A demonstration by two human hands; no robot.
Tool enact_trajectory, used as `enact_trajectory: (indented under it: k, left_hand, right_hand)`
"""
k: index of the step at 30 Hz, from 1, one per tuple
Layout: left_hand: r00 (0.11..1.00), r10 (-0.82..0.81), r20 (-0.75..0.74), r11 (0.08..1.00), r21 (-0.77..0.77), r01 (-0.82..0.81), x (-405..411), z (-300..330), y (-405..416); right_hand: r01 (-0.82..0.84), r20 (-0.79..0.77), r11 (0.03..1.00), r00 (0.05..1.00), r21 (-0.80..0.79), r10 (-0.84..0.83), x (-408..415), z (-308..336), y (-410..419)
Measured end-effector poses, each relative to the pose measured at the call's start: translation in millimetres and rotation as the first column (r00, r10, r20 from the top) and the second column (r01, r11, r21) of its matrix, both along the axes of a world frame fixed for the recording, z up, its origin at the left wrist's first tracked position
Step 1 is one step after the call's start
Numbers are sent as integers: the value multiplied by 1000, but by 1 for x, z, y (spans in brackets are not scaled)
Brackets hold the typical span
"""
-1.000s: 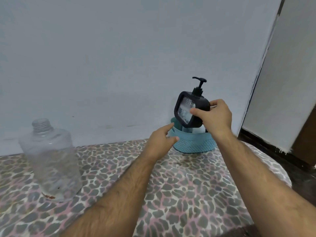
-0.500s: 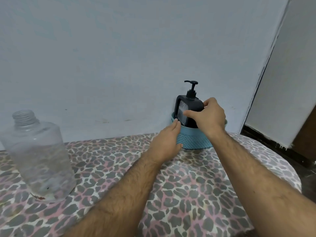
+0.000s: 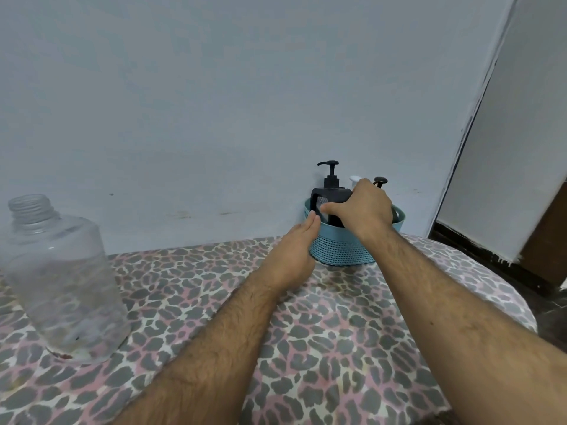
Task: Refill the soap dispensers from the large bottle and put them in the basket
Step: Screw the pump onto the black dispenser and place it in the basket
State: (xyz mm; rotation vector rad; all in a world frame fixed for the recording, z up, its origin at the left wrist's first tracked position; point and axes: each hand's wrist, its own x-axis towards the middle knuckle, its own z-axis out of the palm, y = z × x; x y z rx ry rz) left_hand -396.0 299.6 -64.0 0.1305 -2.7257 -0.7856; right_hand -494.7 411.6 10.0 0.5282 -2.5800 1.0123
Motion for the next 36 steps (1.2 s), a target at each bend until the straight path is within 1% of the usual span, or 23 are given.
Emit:
enact_trajectory:
  k: [2, 4, 8, 12, 17, 20, 22, 24, 26, 30, 36]
  left_hand:
    - [1000, 3, 1, 1000, 5, -3, 0, -2, -1]
    - [1000, 5, 2, 1000, -1, -5, 0, -4, -2]
    - [999, 30, 15, 999, -16, -30, -3, -6, -2]
    - [999, 40, 15, 999, -32, -40, -3, -7, -2]
    - [999, 44, 24, 998, -38, -43, -4, -6, -2]
    - [999, 45, 23, 998, -48, -44, -4, -6, -2]
    - [999, 43, 25, 998, -51, -41, -4, -6, -2]
    - [999, 44, 27, 998, -48, -43, -4, -5, -2]
    - [999, 43, 29, 998, -43, -41, -5, -4, -2]
    - [998, 40, 40, 998, -44, -38, -5, -2, -1]
    - [998, 45, 38, 998, -43, -43, -3, -2, -2]
  right_hand:
    - [7, 20, 1000, 1000, 15, -8, 1, -1, -1]
    - [20, 41, 998, 999, 65, -23, 2, -2, -1]
    - [31, 48, 993, 998, 114, -36, 2, -1, 0]
    - [8, 115, 973, 993, 229, -35, 0, 2, 3]
    - [-43, 185, 975, 983, 219, 2, -3, 10, 7]
    - [-71, 134, 962, 990, 265, 37, -2, 13, 12]
    - [-45, 93, 949, 996, 313, 16, -1, 16, 15]
    - [-26, 84, 929, 996, 369, -6, 0, 15, 16]
    - [-16, 80, 920, 997, 391, -17, -1, 14, 16]
    - [1, 31, 934, 999, 357, -13, -3, 8, 18]
    - [-47, 15, 955, 999, 292, 45, -8, 2, 16]
